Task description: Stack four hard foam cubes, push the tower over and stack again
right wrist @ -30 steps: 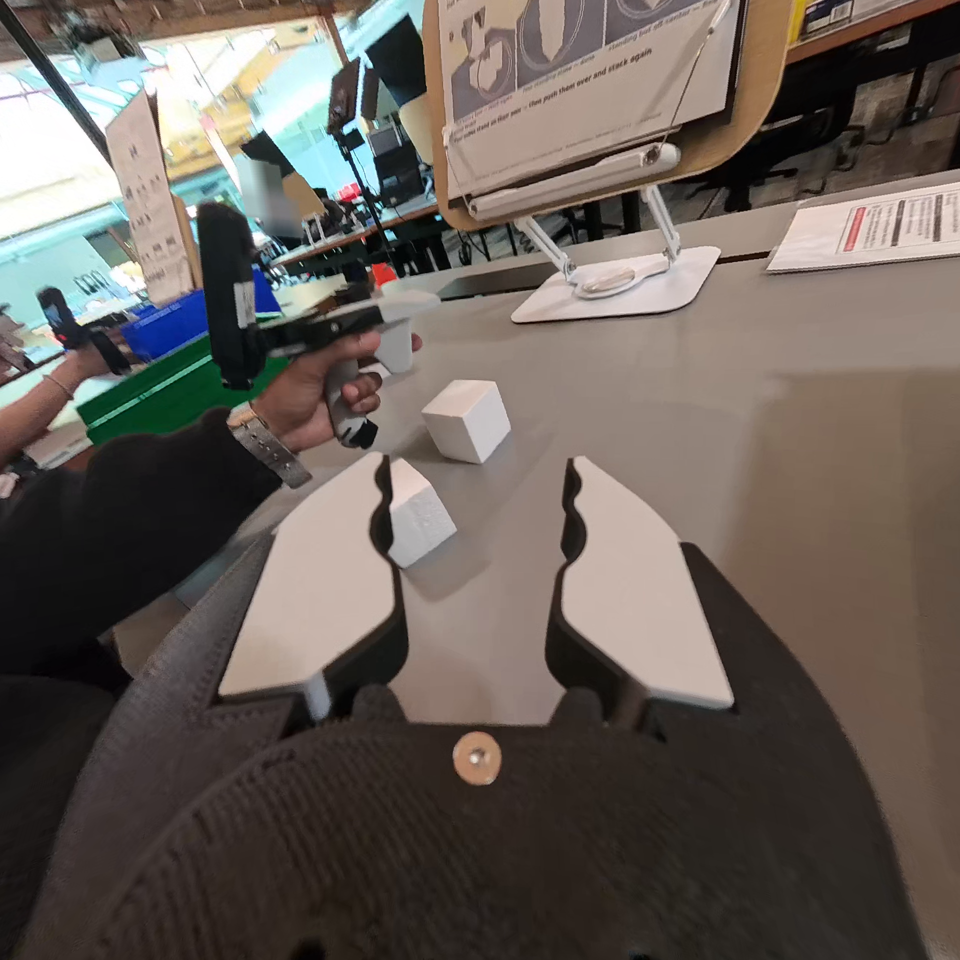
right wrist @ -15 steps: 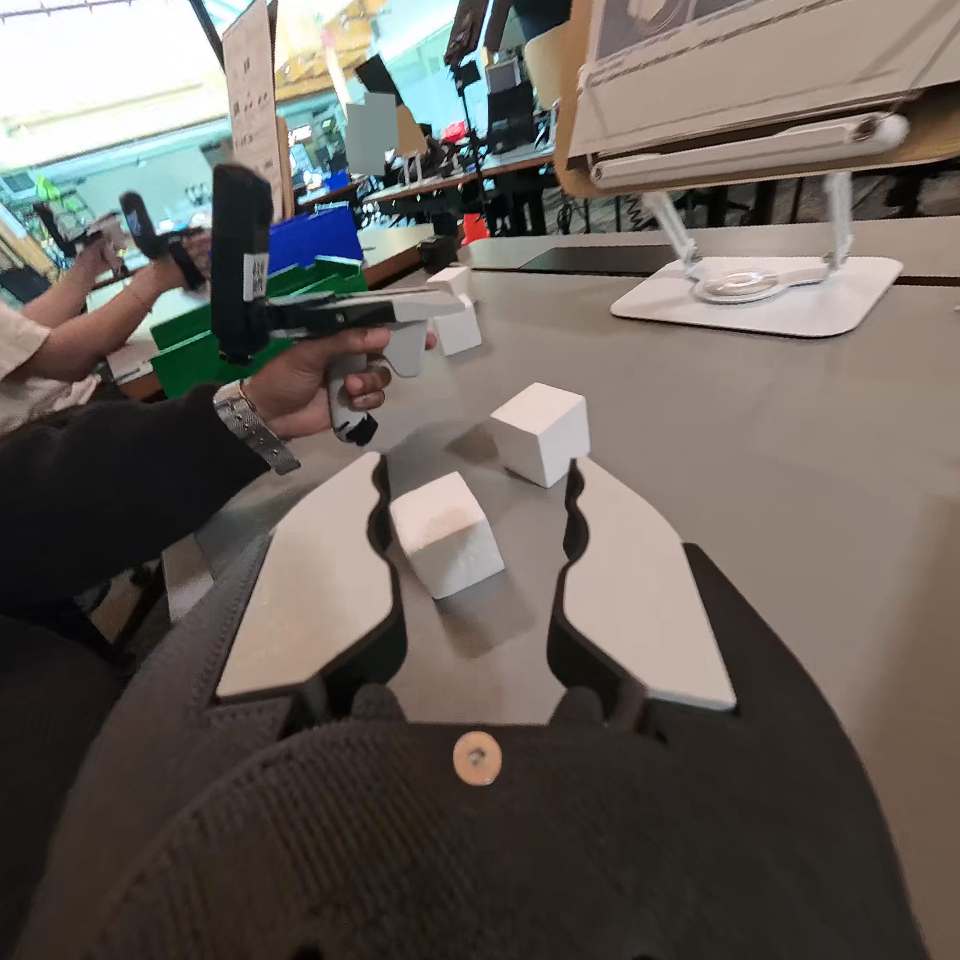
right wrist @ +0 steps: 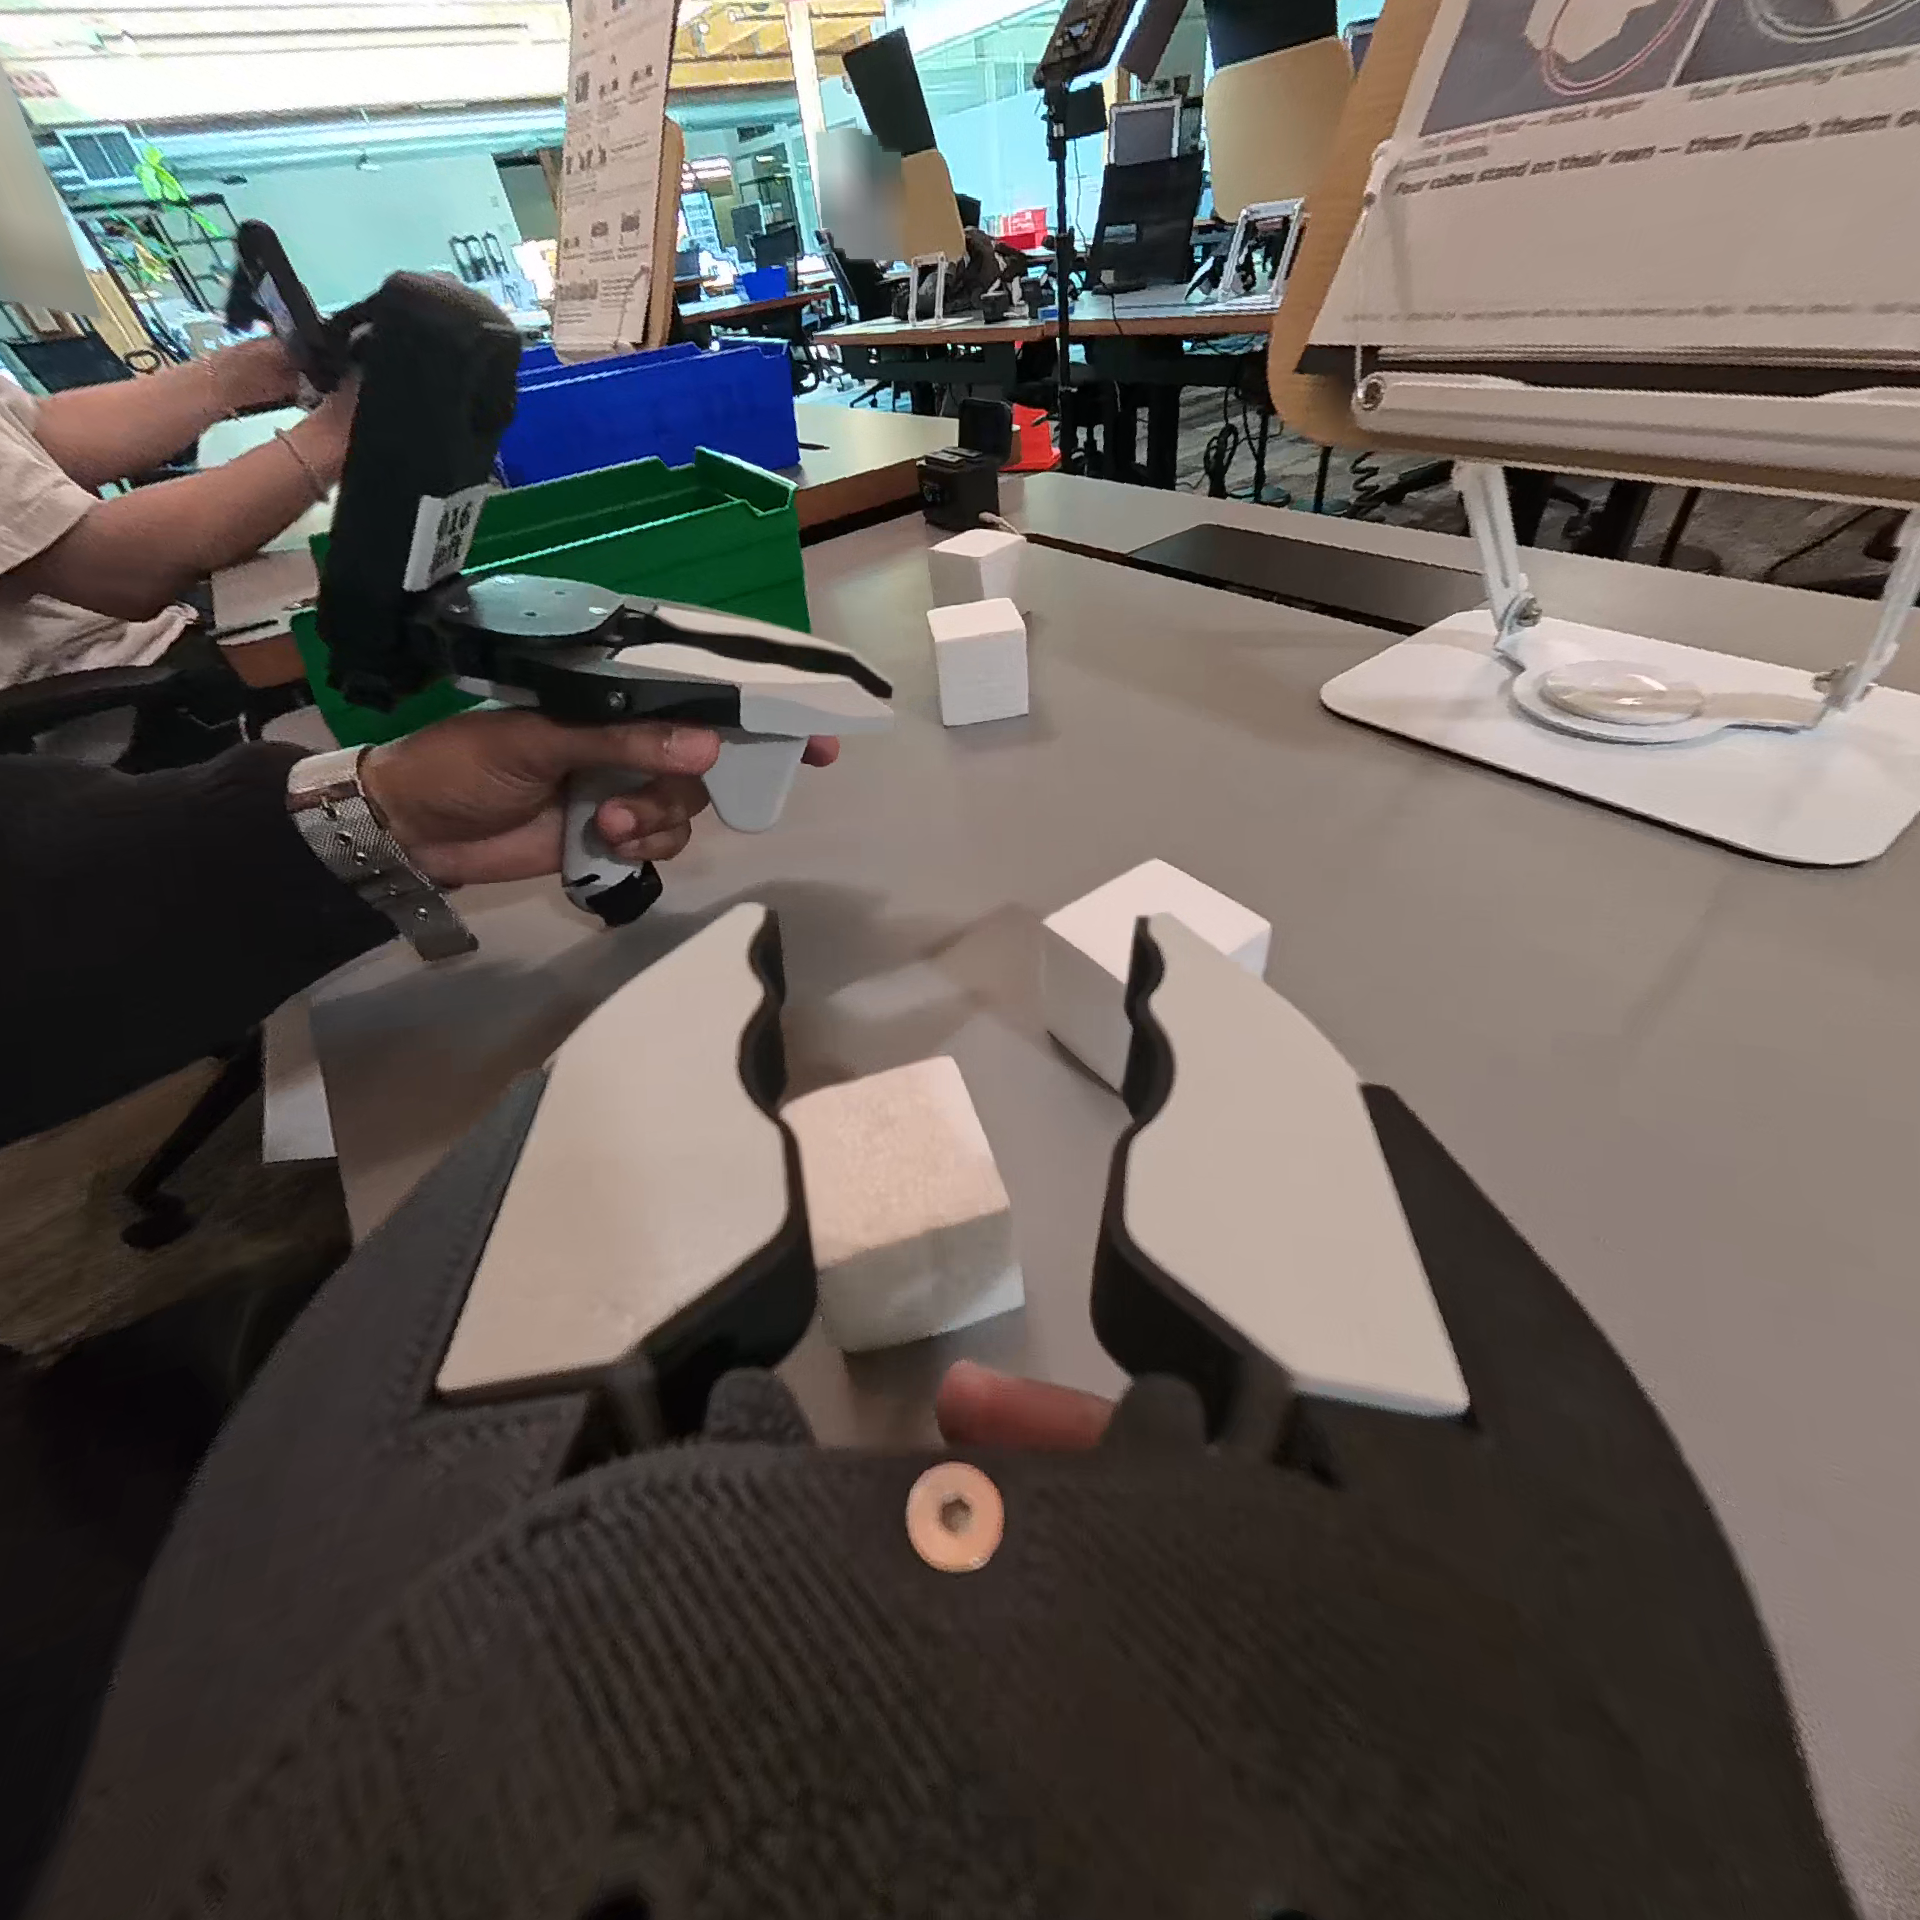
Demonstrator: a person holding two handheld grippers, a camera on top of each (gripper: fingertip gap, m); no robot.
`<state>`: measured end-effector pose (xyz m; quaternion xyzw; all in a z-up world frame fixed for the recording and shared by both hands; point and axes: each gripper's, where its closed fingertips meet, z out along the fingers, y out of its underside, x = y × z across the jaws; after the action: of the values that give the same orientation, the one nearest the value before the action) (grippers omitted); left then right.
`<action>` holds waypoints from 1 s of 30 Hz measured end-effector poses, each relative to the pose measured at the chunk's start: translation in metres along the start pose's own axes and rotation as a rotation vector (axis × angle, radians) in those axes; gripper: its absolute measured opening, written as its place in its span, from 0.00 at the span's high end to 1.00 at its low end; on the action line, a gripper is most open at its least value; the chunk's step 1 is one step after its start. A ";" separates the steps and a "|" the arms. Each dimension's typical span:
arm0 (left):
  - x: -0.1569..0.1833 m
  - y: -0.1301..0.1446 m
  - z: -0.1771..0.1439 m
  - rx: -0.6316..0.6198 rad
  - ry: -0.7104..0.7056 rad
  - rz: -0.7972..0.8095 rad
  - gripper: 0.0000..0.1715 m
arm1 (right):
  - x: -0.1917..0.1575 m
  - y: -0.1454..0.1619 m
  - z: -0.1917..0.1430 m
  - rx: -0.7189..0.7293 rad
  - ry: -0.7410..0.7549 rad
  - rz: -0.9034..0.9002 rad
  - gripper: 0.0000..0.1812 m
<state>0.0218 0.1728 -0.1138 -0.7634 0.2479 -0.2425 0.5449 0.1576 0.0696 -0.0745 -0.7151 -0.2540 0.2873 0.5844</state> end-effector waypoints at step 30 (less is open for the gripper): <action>0.033 -0.011 0.047 -0.001 0.105 -0.130 0.78 | 0.020 0.026 -0.035 -0.079 0.180 0.090 0.71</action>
<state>0.0776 0.1880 -0.1140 -0.7643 0.2262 -0.3169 0.5140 0.1969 0.0546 -0.0971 -0.7712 -0.1793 0.2377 0.5627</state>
